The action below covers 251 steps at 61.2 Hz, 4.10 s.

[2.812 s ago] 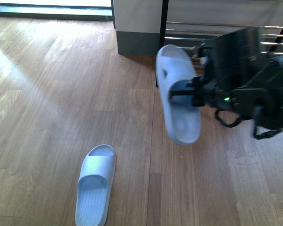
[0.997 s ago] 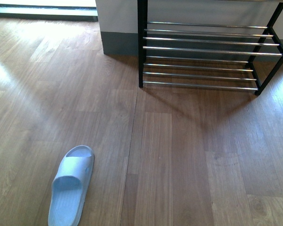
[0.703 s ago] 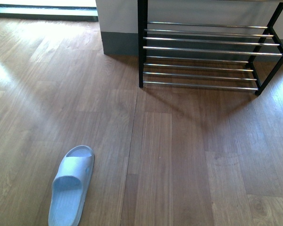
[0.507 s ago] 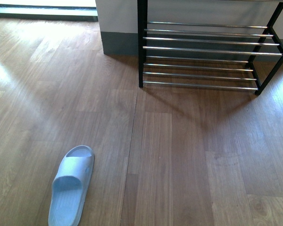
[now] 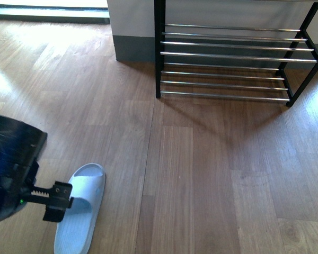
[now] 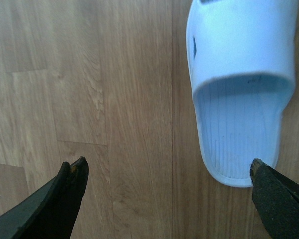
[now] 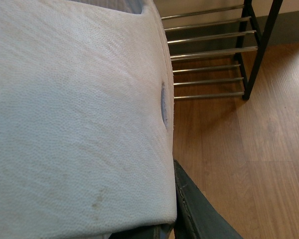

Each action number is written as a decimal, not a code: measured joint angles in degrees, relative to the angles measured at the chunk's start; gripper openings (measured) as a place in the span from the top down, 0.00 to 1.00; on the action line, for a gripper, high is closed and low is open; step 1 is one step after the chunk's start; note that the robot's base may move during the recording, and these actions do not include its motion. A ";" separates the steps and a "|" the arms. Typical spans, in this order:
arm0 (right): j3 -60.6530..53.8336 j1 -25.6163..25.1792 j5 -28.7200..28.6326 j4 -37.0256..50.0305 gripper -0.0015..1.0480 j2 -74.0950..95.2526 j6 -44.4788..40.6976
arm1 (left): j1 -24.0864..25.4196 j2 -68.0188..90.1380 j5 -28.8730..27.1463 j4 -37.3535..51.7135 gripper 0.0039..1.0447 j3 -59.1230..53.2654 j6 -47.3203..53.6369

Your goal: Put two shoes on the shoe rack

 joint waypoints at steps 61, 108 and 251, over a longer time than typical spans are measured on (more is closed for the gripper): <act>0.00 0.00 0.00 0.00 0.99 0.00 0.00 | 12.00 26.34 8.04 -0.70 0.51 26.95 10.49; 0.00 0.00 0.00 0.00 0.99 0.00 0.00 | 11.80 19.08 14.64 5.42 0.98 22.21 5.25; 0.00 -0.07 0.24 0.00 0.99 0.00 0.00 | 5.11 -84.91 -4.04 -17.59 0.98 -20.55 2.21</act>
